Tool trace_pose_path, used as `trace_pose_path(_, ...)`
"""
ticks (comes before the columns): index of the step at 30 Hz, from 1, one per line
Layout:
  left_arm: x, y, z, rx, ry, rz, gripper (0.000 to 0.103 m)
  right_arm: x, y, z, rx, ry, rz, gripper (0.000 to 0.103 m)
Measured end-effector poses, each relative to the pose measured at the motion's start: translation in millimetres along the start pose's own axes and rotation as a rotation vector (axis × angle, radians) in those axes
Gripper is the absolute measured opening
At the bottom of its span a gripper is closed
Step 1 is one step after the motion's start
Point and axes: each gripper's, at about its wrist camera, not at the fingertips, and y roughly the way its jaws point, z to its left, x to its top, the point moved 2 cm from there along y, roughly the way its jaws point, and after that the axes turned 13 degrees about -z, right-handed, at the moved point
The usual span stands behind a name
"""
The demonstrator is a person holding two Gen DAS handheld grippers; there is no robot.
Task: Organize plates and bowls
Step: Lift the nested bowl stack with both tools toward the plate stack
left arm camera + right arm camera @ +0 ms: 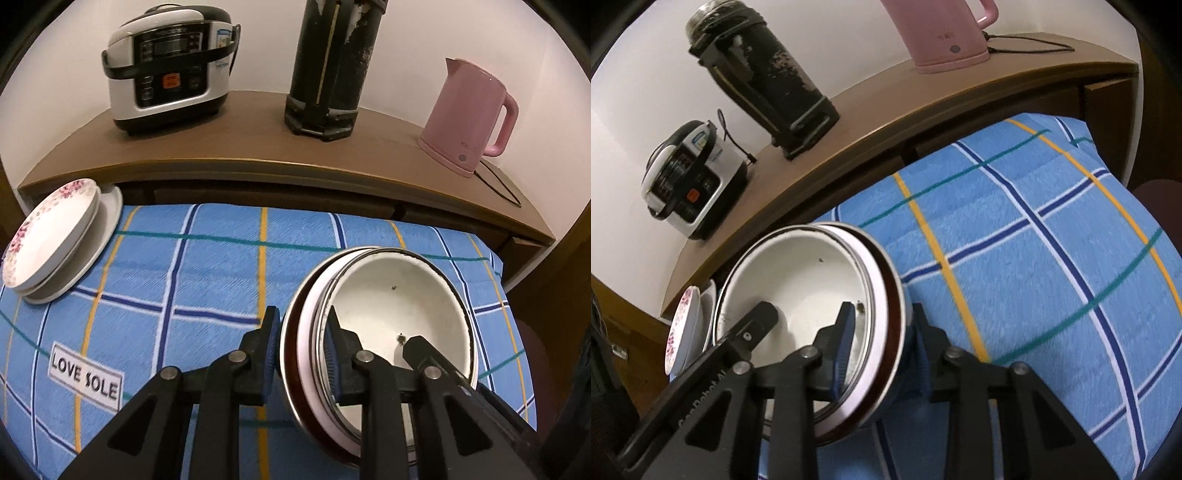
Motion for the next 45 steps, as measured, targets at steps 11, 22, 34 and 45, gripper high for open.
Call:
trace_pose_path(11,-6,-28,16,0.012,-0.017,-0.015,0.025,-15,-22,19,0.018,-0.037,-0.003,0.030)
trace_pose_path(22,-18,-53,34,0.020,-0.028,-0.024,0.025,-30,-40,32,0.029,-0.070,0.003,0.030)
trace_pose_path(34,-26,-74,45,0.017,-0.037,-0.037,0.025,-47,-56,44,0.032,-0.100,0.000,0.030)
trace_pose_path(45,-32,-90,75,0.038,-0.058,-0.048,0.025,-66,-65,69,0.050,-0.128,0.006,0.030)
